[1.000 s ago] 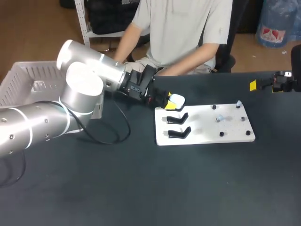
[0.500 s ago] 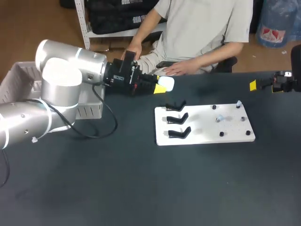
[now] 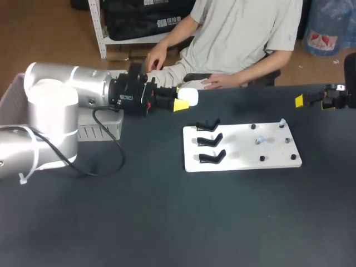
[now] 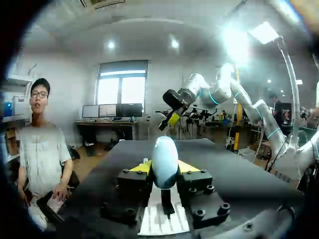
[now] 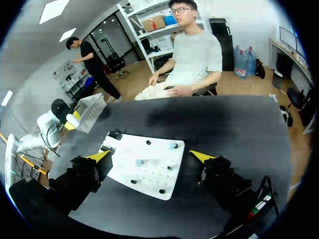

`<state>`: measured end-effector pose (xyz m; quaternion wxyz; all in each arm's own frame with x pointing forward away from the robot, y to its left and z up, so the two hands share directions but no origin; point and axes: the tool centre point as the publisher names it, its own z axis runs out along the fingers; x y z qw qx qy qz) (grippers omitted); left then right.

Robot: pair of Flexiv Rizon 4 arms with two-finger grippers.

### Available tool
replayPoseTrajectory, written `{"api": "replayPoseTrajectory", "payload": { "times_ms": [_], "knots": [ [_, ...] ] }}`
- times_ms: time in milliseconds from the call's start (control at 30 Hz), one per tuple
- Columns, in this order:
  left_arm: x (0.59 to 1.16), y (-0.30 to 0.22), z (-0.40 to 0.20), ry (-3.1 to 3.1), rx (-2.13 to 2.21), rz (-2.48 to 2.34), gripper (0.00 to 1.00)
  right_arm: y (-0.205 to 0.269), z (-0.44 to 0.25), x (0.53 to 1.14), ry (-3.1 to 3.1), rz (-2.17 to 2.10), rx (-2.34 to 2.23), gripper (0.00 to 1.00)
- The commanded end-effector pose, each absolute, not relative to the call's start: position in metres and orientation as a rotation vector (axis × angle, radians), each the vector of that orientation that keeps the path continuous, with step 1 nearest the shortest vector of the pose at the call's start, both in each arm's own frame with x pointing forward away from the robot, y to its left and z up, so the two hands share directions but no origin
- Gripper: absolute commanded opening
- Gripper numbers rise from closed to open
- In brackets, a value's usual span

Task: Pick up each earbud case from the left stands, insert the matching earbuds, close the lid, and place the case in the box.

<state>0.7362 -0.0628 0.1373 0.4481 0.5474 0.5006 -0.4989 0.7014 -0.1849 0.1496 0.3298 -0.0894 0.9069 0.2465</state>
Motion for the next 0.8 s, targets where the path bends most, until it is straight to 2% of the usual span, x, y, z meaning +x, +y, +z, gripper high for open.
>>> {"api": "replayPoseTrajectory", "payload": {
  "times_ms": [33,667,800],
  "knots": [
    [0.725,-0.061,0.139,1.327,1.202,-1.068,0.0,-0.185,0.149,0.701,2.372,0.644,-0.235,1.0],
    [0.725,-0.061,0.139,1.327,1.202,-1.068,0.0,-0.185,0.149,0.701,2.372,0.644,-0.235,1.0],
    [0.713,-0.078,0.145,1.26,1.284,-1.086,0.0,-0.181,0.154,0.698,2.372,0.642,-0.262,1.0]
  ]
}}
